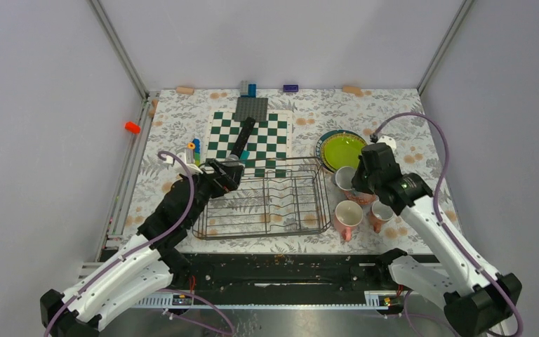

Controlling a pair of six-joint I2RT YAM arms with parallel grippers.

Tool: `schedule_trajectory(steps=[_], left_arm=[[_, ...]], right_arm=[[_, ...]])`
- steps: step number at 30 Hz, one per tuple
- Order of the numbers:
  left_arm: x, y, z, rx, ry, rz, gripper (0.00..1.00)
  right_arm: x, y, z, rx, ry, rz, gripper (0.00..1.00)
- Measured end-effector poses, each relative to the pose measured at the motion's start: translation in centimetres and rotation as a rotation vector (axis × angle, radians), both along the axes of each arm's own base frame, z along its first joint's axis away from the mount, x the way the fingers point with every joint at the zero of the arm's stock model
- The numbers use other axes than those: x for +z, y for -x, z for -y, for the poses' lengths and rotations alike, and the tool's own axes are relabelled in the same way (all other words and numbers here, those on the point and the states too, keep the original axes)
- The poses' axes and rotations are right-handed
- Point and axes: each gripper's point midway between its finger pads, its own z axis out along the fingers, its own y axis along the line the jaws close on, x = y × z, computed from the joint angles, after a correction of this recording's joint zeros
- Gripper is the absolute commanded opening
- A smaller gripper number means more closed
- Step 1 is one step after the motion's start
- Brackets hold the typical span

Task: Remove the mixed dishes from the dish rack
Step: Place the cup at the center of the board.

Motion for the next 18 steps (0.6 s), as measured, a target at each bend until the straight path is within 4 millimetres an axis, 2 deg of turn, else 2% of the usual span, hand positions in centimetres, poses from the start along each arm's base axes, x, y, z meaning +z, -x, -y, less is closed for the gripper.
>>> schedule_trajectory(steps=[4, 18], left_arm=[[-0.8, -0.1, -0.1, -0.002, -0.053, -0.017, 0.99], [-1.4, -0.2, -0.8, 0.003, -0.152, -0.016, 0.99]], right_arm=[[-1.7, -0.4, -0.7, 0.03, 0.007, -0.086, 0.0], [-4.3, -1.5, -0.7, 0.033, 0.06, -0.222, 0.0]])
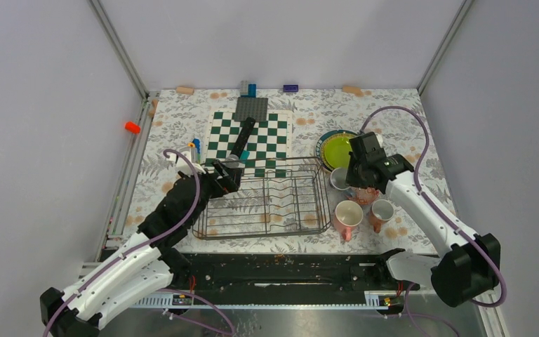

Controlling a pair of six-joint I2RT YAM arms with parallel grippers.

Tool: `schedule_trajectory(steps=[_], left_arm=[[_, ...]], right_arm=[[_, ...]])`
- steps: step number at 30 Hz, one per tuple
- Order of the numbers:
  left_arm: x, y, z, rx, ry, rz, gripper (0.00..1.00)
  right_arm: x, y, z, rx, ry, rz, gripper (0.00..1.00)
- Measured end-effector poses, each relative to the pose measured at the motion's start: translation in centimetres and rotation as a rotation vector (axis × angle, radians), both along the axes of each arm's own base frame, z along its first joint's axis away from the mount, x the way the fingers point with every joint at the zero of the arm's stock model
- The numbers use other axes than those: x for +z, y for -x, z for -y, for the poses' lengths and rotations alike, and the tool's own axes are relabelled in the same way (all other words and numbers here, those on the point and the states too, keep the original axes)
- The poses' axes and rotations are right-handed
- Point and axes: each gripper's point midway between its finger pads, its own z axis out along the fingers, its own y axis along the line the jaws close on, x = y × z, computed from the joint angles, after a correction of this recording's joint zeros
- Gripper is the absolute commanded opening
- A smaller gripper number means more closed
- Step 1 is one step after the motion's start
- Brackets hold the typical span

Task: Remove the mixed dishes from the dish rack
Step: Place the cup at the center of the board.

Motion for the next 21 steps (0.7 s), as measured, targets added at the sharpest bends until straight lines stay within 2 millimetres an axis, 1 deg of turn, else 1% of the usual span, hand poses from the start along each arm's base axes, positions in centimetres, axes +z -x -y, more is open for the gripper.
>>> schedule_trajectory(steps=[6, 10, 21], left_arm=[[-0.7, -0.2, 0.1, -0.005, -0.04, -0.014, 0.99], [-0.9, -0.4, 0.2, -0.009, -0.06, -0.019, 0.99], [-1.3, -0.4, 0.5, -0.027, -0.078, -0.028, 0.99]], right_arm=[[-0.4, -0.6, -0.4, 0.021, 0.008, -0.027, 0.0], [-0.7, -0.7, -0.6, 0.031, 0.011, -0.043, 0.0], [-3.4, -0.6, -0.7, 0.046, 0.039, -0.141, 0.0]])
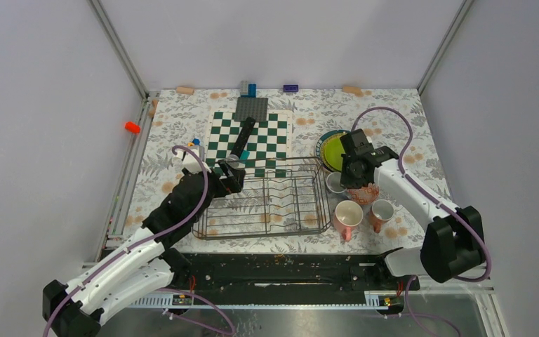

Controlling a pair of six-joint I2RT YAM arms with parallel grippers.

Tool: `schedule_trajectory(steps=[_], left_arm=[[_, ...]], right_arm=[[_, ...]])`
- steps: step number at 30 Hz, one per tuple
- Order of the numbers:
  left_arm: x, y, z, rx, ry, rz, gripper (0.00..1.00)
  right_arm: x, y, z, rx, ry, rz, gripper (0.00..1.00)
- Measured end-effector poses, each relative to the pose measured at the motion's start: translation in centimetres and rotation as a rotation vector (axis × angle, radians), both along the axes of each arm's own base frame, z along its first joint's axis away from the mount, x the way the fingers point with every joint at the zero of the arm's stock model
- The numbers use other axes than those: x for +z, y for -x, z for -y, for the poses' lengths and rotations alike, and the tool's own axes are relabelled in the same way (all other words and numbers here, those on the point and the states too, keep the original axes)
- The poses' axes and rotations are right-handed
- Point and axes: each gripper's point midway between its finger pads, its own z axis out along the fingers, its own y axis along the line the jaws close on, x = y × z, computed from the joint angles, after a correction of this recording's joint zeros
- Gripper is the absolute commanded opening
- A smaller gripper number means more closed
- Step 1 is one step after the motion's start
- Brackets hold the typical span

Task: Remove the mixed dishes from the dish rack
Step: Place the cup at the center of the board.

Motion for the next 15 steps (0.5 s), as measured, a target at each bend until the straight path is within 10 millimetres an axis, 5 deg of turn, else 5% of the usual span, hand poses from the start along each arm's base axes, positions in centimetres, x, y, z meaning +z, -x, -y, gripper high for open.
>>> schedule_trajectory(steps=[15], left_arm=[[0.0, 0.1, 0.1, -0.009, 0.0, -0.002, 0.99]], right_arm=[[-2.0, -0.6, -0.3, 0.0, 0.008, -0.044, 0.04]])
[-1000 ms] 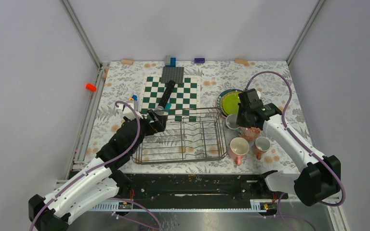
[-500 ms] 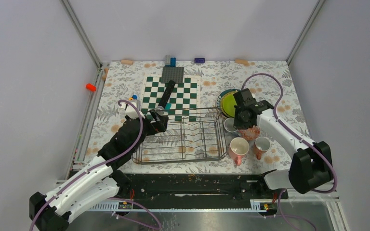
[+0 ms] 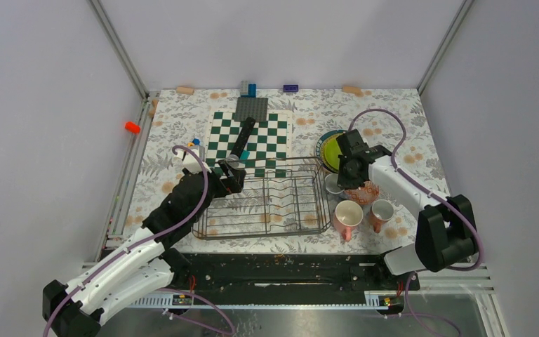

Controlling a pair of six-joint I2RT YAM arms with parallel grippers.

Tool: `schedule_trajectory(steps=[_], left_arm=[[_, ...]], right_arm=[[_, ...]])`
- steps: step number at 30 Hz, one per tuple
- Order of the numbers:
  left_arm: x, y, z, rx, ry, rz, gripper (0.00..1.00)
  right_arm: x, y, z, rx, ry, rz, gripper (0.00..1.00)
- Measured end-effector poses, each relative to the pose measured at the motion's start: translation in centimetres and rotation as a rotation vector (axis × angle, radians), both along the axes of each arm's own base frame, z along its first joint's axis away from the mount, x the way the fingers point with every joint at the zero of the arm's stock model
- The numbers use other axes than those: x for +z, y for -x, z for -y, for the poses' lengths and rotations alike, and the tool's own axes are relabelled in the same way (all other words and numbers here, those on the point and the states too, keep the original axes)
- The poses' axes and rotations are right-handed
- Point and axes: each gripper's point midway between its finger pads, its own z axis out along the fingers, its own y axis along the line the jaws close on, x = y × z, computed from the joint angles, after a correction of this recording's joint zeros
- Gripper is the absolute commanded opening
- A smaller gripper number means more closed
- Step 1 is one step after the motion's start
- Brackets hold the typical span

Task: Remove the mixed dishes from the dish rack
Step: Place the cup at the center of the board.

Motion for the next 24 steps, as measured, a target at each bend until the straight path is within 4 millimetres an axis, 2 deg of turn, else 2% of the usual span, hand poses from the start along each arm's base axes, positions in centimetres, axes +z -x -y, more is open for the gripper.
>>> schedule_trajectory(steps=[3, 9, 17, 21, 24], left_arm=[[0.0, 0.0, 0.0, 0.0, 0.0, 0.0, 0.99], [0.0, 0.0, 0.0, -0.001, 0.0, 0.0, 0.99], [0.0, 0.0, 0.0, -0.003, 0.001, 0.0, 0.99], [0.0, 0.0, 0.1, -0.004, 0.003, 0.001, 0.99], [0.1, 0.1, 0.1, -0.005, 0.003, 0.001, 0.99]], right_arm=[[-0.7, -0.1, -0.1, 0.001, 0.002, -0.011, 0.05], [-1.4, 0.0, -0.1, 0.001, 0.003, -0.027, 0.13], [-1.4, -0.4, -0.3, -0.008, -0.008, -0.011, 0.41], [-1.3, -0.4, -0.4, -0.015, -0.015, -0.003, 0.49], [-0.4, -0.5, -0.4, -0.017, -0.029, 0.028, 0.55]])
